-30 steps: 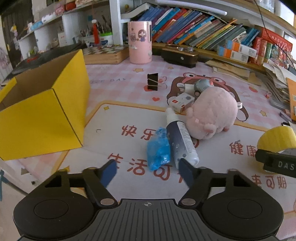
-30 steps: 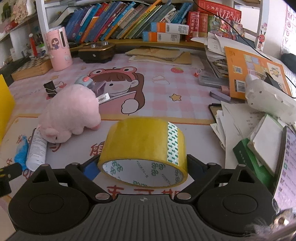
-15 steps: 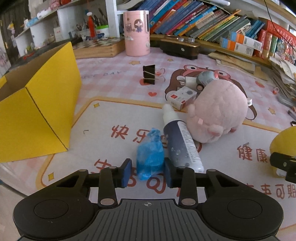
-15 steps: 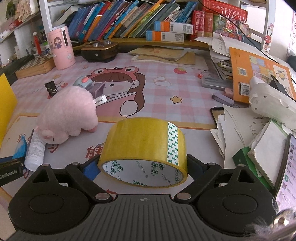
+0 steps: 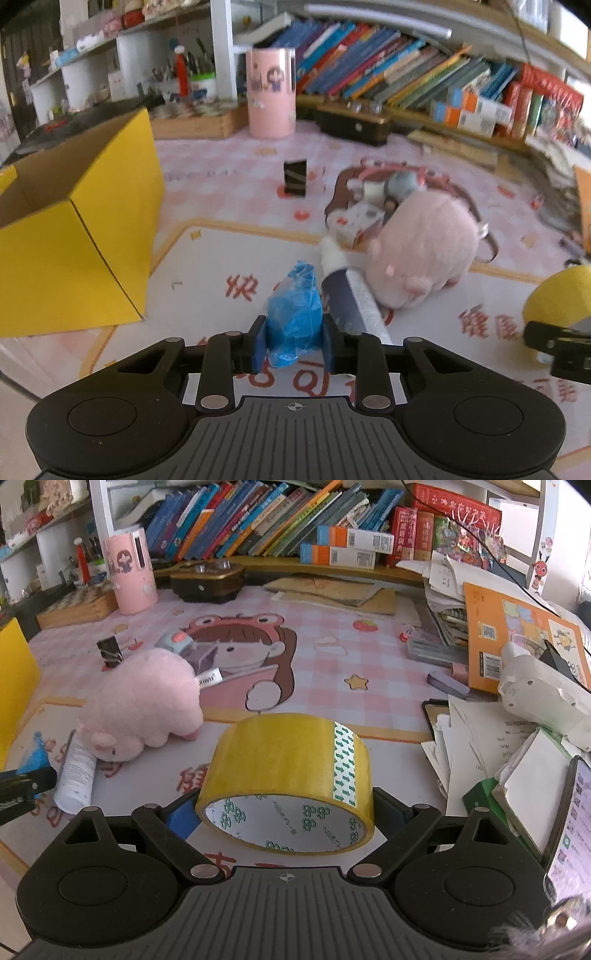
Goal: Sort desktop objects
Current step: 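Lift the blue bag and tape roll and carry both toward the yellow box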
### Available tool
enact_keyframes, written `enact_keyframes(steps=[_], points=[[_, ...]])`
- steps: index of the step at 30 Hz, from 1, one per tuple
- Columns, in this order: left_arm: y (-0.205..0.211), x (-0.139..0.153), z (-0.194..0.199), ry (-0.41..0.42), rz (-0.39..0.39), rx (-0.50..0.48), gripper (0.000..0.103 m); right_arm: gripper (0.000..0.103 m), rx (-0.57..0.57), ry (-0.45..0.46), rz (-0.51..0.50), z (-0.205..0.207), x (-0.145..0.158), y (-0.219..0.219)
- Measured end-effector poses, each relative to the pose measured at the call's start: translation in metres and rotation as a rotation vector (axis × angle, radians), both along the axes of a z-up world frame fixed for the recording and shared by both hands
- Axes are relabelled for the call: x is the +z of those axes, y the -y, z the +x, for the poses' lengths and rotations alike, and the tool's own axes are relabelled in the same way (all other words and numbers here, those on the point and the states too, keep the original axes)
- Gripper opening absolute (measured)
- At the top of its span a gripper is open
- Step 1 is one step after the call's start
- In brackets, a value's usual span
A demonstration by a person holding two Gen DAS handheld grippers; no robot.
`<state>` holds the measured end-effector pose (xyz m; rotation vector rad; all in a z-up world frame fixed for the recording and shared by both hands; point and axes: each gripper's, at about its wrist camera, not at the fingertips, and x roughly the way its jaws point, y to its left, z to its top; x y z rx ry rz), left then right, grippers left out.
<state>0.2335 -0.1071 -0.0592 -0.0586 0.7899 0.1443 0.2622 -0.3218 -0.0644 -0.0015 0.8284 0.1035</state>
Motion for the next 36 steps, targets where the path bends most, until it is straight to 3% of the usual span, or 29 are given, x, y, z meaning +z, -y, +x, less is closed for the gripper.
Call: enact_keyframes(steps=[11,25,36], points=[[-0.017,0.050,-0.037,0.105,-0.084,0.015,0.027,0.092,0.124,0.080,0.077,-0.017,0.042,-0.008],[-0.034,0.042,-0.082,0.083,-0.114,0.112,0.027,0.092,0.297,0.051,0.101,-0.034,0.038,-0.049],[-0.057,0.046,-0.105,0.104,-0.142,0.061,0.027,0.092,0.282,0.046,0.092,-0.063,0.046,-0.073]])
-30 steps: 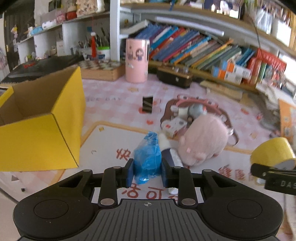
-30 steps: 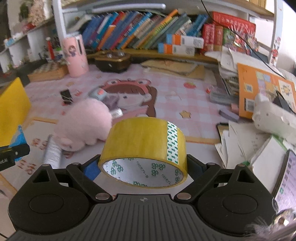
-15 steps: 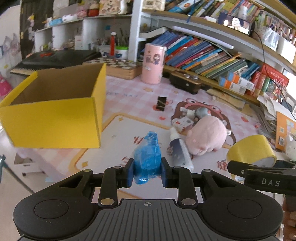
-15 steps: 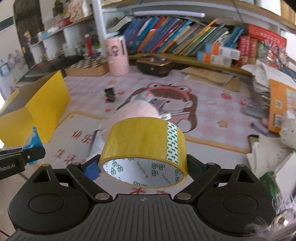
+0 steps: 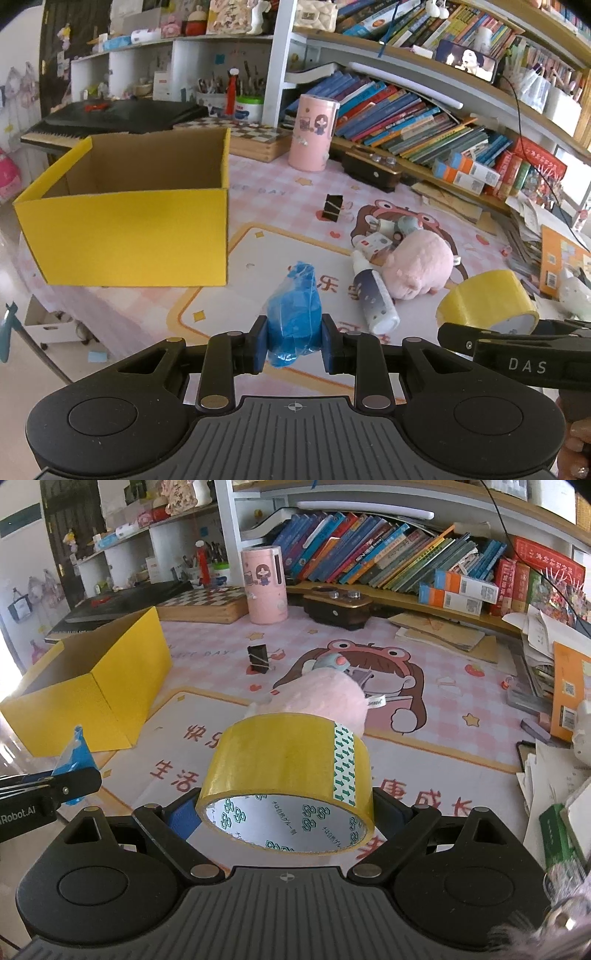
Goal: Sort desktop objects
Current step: 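Lift the blue bag and tape roll and carry both toward the yellow box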
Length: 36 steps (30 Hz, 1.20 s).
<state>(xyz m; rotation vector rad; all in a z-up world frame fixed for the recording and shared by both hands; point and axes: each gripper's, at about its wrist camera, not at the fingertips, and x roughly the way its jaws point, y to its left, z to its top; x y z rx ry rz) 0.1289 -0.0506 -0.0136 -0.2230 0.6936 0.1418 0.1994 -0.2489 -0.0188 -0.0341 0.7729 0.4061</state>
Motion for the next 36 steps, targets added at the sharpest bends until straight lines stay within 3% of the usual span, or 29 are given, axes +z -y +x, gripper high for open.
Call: enact_keyframes(steps=[16,36], points=[[-0.067,-0.001,-0.065,0.014,-0.050,-0.028,0.026,0.092,0.025,-0.013,-0.036,-0.073,0.003,-0.068],[-0.132,-0.012,-0.148,-0.018,-0.053,-0.085,0.026,0.092,-0.010,-0.057,-0.028,-0.171,-0.012,-0.138]])
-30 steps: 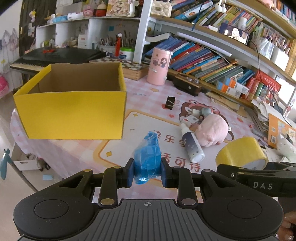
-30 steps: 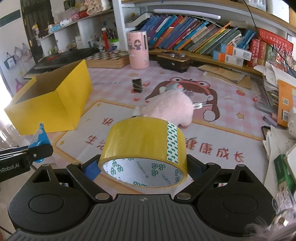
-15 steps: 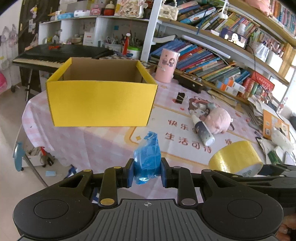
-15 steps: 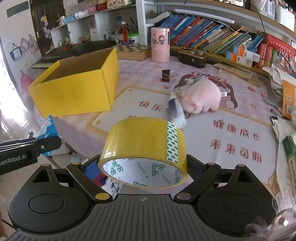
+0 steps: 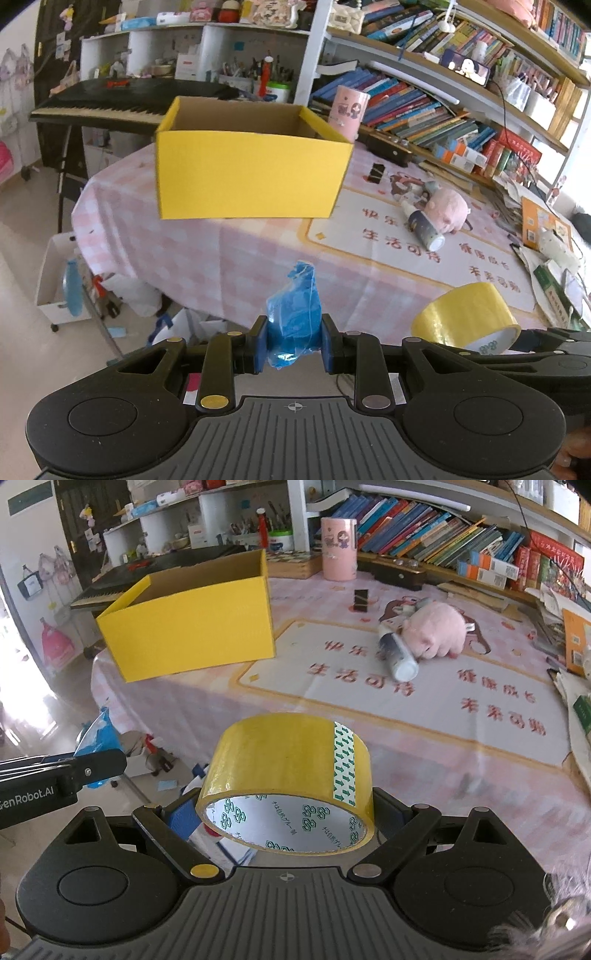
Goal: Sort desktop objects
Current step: 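Lift the blue bag and tape roll and carry both toward the yellow box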
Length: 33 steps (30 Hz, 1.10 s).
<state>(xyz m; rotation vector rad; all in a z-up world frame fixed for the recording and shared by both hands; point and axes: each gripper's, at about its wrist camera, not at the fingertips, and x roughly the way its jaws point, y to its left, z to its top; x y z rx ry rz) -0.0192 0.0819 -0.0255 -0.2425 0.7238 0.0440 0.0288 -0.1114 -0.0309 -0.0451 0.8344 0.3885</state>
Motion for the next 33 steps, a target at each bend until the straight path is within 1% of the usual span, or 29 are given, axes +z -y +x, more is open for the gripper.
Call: enact_keyframes(steps=[8,14,33], points=[[-0.021,0.000,-0.013,0.012,-0.010,0.029,0.026,0.092,0.035,-0.003,-0.005,-0.011,0.000,-0.024],[-0.029,0.001,-0.017,0.020,-0.014,0.044,0.026,0.092,0.068,0.000,-0.013,-0.014,0.001,-0.035],[-0.041,0.004,-0.022,0.038,-0.008,0.069,0.026,0.092,0.116,0.018,-0.013,-0.013,0.004,-0.053]])
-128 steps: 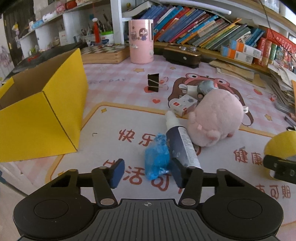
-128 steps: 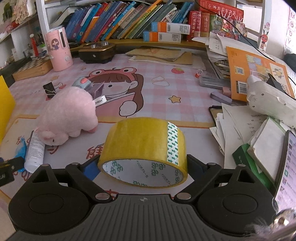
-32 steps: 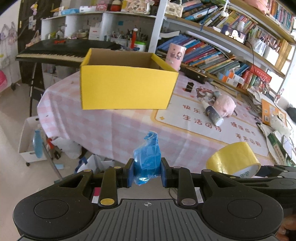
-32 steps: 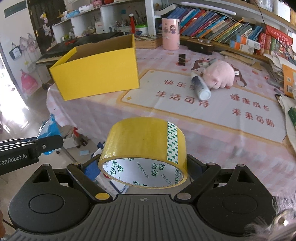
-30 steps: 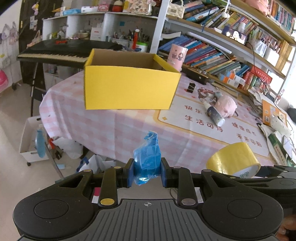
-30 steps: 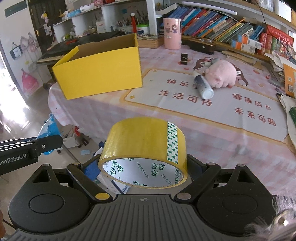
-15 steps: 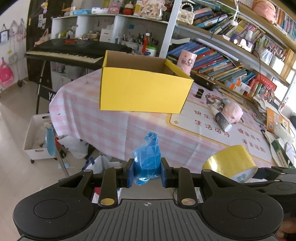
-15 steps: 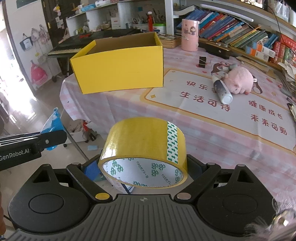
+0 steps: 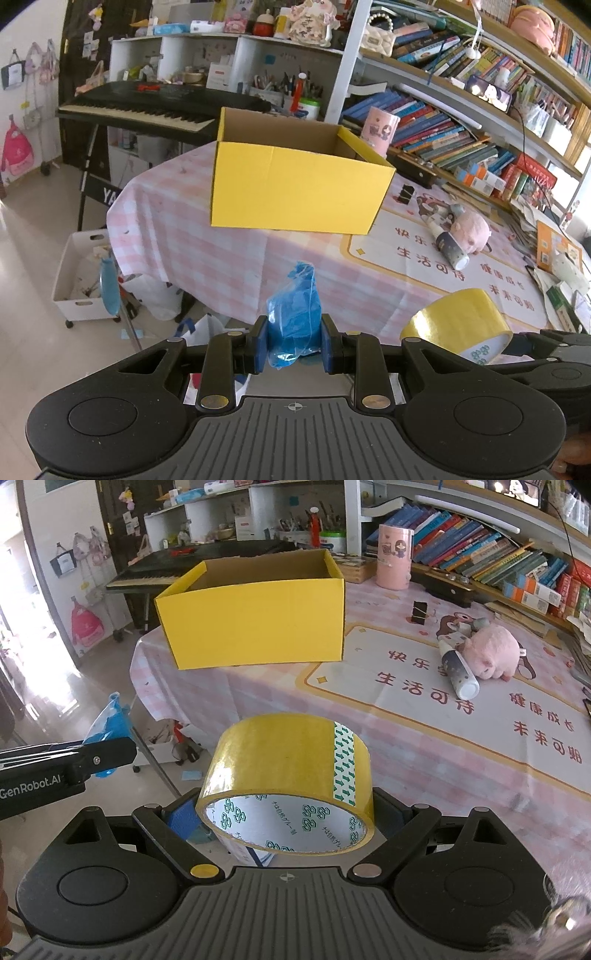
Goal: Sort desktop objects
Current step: 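Lift the blue bag and tape roll and carry both toward the yellow box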
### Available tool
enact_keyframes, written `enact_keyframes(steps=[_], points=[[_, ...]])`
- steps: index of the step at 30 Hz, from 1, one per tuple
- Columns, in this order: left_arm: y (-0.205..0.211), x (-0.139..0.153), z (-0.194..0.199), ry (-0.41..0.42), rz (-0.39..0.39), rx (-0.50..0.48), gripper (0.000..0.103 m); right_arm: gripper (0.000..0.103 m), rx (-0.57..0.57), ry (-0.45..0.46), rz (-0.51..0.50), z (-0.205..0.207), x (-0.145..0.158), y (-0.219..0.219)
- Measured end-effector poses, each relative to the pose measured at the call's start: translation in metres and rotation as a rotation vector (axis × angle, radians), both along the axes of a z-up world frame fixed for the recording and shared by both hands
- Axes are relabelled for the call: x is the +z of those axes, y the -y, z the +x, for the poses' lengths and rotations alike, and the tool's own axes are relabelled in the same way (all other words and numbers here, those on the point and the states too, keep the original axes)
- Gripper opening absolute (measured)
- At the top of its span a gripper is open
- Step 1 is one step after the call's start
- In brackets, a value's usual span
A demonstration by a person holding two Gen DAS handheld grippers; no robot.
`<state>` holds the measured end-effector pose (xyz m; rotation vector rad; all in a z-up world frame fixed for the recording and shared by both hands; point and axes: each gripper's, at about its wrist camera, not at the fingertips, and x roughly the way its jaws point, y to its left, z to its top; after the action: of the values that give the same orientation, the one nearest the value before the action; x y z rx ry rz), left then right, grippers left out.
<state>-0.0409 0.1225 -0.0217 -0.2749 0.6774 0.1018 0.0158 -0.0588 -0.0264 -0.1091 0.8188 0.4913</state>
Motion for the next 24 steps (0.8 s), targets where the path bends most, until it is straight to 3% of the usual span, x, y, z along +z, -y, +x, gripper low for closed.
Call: enact_keyframes(steps=[24], points=[[-0.0054,0.0034,-0.0018,0.019,0.000,-0.012,0.026,0.092,0.009,0.019,-0.004,-0.0030,0.0047,-0.0064]])
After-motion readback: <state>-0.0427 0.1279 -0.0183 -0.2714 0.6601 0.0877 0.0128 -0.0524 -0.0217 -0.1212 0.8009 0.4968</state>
